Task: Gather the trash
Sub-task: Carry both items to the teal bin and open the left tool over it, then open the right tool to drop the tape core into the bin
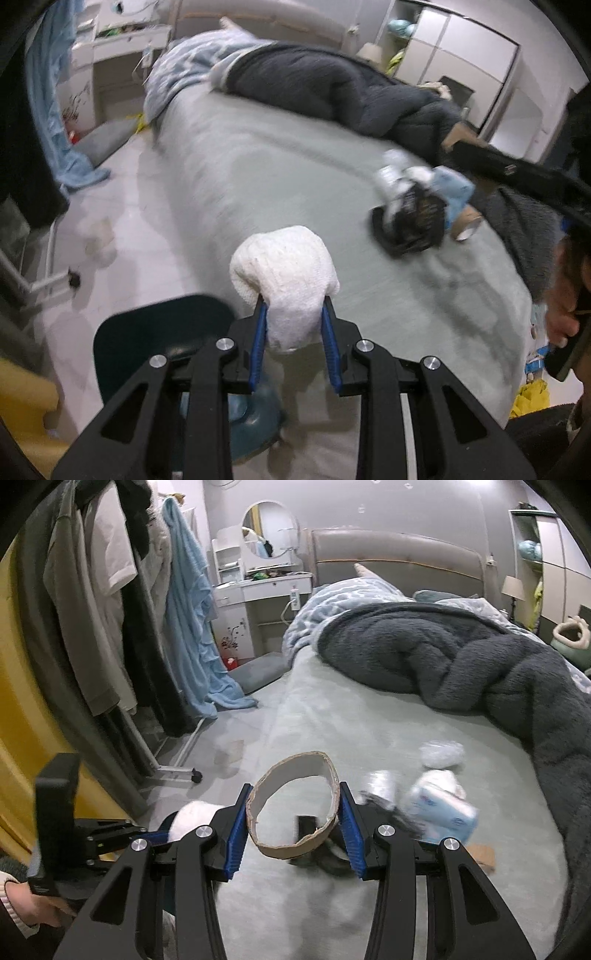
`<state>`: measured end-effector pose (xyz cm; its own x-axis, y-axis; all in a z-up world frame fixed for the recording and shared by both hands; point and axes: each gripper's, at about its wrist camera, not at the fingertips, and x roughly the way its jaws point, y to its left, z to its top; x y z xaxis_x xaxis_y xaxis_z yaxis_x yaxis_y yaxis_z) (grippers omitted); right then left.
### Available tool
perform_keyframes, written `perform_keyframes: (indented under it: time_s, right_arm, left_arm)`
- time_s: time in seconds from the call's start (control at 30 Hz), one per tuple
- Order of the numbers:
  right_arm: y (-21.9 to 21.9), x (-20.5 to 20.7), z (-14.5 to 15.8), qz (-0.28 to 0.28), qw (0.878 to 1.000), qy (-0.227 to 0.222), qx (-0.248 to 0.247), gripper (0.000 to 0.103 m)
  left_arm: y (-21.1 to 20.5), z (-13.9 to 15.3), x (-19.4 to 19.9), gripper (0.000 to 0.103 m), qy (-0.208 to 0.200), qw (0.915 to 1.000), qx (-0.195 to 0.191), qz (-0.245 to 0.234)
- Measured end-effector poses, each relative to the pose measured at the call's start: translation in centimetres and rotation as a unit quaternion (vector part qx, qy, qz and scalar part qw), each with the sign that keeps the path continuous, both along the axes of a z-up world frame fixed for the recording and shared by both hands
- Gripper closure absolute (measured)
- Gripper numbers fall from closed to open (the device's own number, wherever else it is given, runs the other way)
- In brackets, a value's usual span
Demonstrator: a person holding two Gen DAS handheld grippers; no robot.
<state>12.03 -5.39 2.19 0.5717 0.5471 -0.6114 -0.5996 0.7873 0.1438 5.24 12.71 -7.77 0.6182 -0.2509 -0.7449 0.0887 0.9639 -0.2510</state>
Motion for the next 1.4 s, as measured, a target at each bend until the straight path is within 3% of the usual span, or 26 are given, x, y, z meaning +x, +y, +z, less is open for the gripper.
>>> perform_keyframes:
  time_s: [0.47,0.9,1.03,1.1,1.3,1.4]
  right_arm:
    - [9.5,-1.9,-3.4,0.077,0.995,0.053,-0.032,0.057]
    - [15.7,-2.8,-9.1,0.115,0.982,0.128,-0.072,0.057]
    - [17.1,-2.4,-11.1,0.115,0.977,0.159,-0.08,0.057]
    - [17.5,-2.4,-11.8,0.115,0.975,0.172,-0.084,0.057]
    - [18.9,-2.3,-14.5,0.111,0.967,0.206,-0.103,0.057]
    - [19.8,-2.6,-15.9,0.113,0.963,0.215,-0.117,0.057]
  left_arm:
    - [5.7,-6.3,-1.1,0.072,0.124,0.9916,0.023,0.029]
    - [10.9,-11.7,-3.1,0.069,0.239,0.9691,0.007,0.062]
    - [11.8,-11.9,-3.6,0.064,0.247,0.9667,-0.007,0.068]
    - [12.3,-11.7,-3.8,0.055,0.242,0.9674,-0.013,0.072]
    - [13.6,-9.6,-4.4,0.043,0.208,0.9748,-0.009,0.08]
    - [14.4,-8.5,-4.7,0.043,0.183,0.9788,0.005,0.091]
